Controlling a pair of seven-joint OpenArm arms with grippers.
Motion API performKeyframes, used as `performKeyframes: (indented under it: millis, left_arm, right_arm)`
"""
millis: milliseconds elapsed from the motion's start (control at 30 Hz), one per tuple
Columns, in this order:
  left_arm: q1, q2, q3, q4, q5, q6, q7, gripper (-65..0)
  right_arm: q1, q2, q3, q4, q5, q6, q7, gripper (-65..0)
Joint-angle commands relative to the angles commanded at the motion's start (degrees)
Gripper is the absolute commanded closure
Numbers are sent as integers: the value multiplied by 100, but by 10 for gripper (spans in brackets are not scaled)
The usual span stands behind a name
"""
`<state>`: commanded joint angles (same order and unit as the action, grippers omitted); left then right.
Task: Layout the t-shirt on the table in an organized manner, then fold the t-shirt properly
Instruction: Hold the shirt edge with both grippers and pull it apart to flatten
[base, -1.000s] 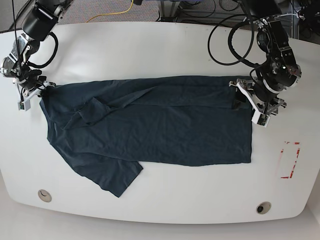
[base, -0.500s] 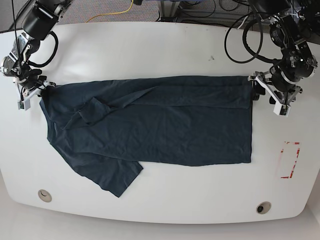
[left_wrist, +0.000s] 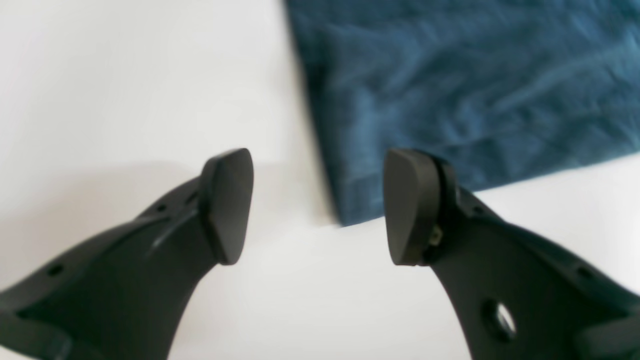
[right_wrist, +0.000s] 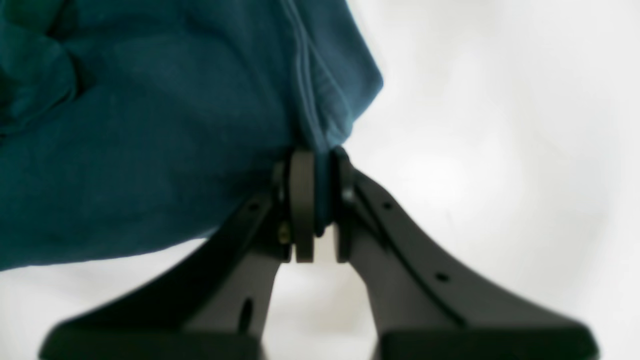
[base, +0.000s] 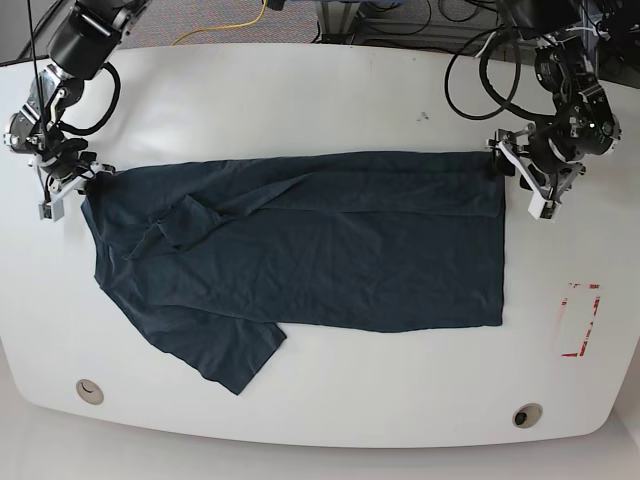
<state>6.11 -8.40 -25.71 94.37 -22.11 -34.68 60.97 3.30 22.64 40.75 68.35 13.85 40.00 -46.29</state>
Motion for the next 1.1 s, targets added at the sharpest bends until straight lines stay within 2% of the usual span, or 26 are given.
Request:
performKeyframes:
  millis: [133, 300, 500, 700, 733, 933, 1100]
  left_arm:
    - [-9, 9, 273, -62, 0, 9, -26, -388]
    - [26, 0, 387, -79, 26, 9, -273, -386]
    - [79, 9, 633, -264, 571, 9, -308, -386]
    - [105, 18, 642, -308, 615, -26, -308, -374]
    - [114, 18, 633, -299, 615, -26, -308, -349]
    - [105, -9, 624, -352, 659, 9, -290, -107]
    - [202, -35, 615, -237, 659, 9, -281, -79]
  right_arm:
    - [-35, 0, 0, 0, 9, 0, 0, -55]
    - [-44, 0, 35, 9, 9, 0, 0, -55]
    - [-62, 0, 44, 18, 9, 0, 0, -55]
    - [-79, 0, 53, 185, 9, 0, 0, -55]
    - [-79, 0, 53, 202, 9, 0, 0, -55]
    - [-123, 0, 53, 202, 9, 0, -9, -52]
    - [-246, 0, 53, 360, 9, 0, -9, -51]
